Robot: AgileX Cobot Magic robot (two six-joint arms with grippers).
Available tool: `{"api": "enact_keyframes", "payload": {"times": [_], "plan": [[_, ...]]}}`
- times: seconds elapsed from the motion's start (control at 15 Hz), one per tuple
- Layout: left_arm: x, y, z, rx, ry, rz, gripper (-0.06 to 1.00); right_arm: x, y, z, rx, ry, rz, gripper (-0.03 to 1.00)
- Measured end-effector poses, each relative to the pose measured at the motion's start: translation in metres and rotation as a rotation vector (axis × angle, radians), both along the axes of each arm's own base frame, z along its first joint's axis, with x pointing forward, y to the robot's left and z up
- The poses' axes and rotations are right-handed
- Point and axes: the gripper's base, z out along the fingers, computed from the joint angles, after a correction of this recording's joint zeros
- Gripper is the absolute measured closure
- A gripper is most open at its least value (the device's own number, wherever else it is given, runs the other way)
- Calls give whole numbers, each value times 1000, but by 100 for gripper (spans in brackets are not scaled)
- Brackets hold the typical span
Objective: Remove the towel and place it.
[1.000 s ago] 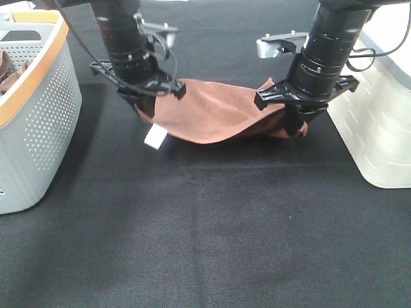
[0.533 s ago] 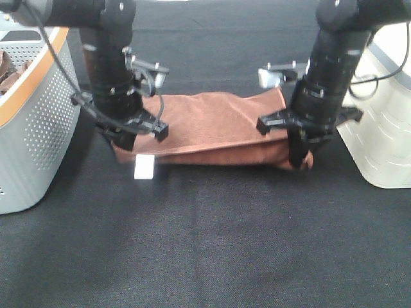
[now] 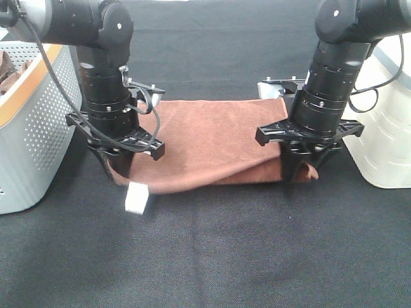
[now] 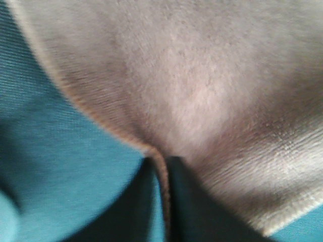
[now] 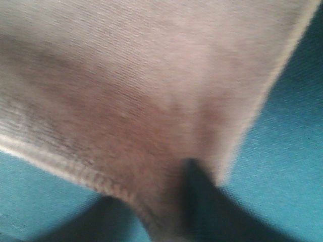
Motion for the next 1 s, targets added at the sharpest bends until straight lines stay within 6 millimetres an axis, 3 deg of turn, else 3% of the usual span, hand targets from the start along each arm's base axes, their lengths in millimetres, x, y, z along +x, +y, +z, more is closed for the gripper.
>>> {"api": "enact_keyframes", "payload": {"times": [0.07, 0.2, 0.53, 0.6, 0.67, 0.93, 1.0], "plan": [[-1, -1, 0, -10, 9, 6, 51, -1, 0, 0, 2, 10, -1, 41], [-1, -1, 1, -13, 7, 7, 35, -4, -1, 1, -7, 50, 7, 36], [-5, 2, 43, -58, -82, 5, 32, -11, -3, 17, -5, 61, 10, 35], [-7, 3, 56, -73, -110, 5, 32, -13, -3, 29, 9, 28, 9, 35], [-10, 4, 72, -92, -145, 5, 32, -18, -5, 54, 35, -38, 8, 35], [-39, 21, 161, -191, -349, 0, 32, -45, -14, 127, 110, -242, 19, 35], [-56, 30, 195, -235, -430, 0, 32, -58, -18, 149, 133, -300, 34, 35]]}}
